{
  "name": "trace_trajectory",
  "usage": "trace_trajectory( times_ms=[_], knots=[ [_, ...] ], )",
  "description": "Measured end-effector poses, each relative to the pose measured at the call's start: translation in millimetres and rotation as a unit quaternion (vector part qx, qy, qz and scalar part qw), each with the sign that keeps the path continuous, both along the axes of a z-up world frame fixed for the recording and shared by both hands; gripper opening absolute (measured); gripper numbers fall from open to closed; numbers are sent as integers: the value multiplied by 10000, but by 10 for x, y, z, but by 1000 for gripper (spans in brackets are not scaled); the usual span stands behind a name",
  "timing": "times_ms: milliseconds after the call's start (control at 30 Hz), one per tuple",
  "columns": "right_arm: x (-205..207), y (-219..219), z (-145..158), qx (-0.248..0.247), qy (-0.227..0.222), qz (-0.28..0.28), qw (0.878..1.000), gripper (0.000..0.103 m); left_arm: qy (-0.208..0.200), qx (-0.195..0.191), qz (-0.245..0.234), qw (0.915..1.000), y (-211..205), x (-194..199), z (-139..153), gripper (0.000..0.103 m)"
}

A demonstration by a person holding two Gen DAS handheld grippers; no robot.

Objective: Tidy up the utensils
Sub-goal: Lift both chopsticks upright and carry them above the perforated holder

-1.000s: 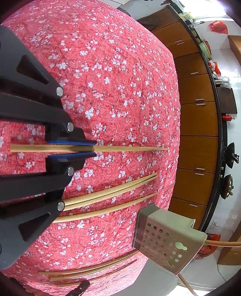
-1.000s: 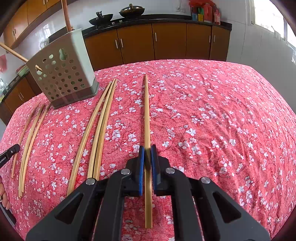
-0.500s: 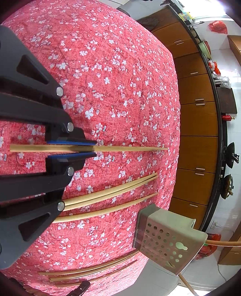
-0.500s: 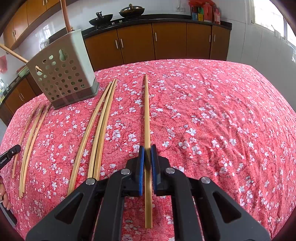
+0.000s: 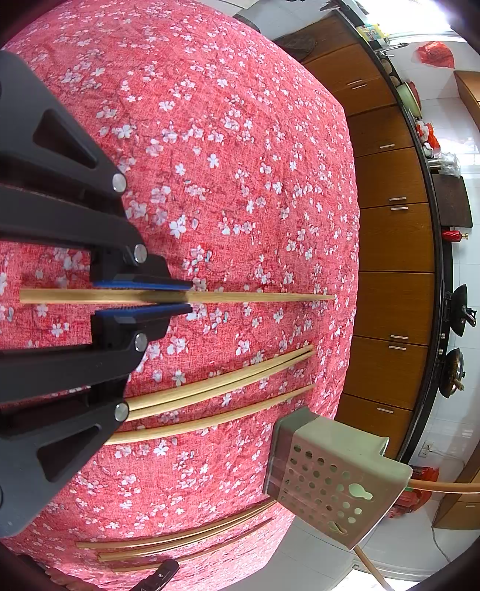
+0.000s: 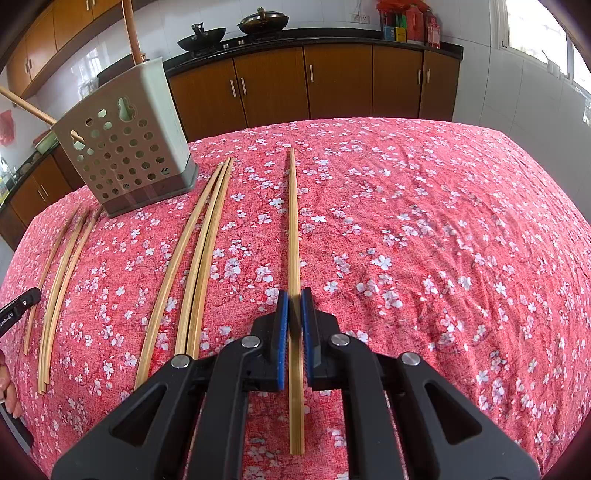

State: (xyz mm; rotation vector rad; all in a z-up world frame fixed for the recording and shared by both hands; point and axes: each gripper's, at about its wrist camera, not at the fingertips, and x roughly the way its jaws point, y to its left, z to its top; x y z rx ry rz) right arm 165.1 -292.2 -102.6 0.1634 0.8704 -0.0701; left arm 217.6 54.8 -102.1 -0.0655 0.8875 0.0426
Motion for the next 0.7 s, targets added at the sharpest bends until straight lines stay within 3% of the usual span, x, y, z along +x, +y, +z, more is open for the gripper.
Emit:
trace_trajectory(
  times_ms=[700],
  knots=[
    [-123,48,-13,-78,15,63,9999,8,1,13,-72,10000,-29,-115,8,11]
  ],
)
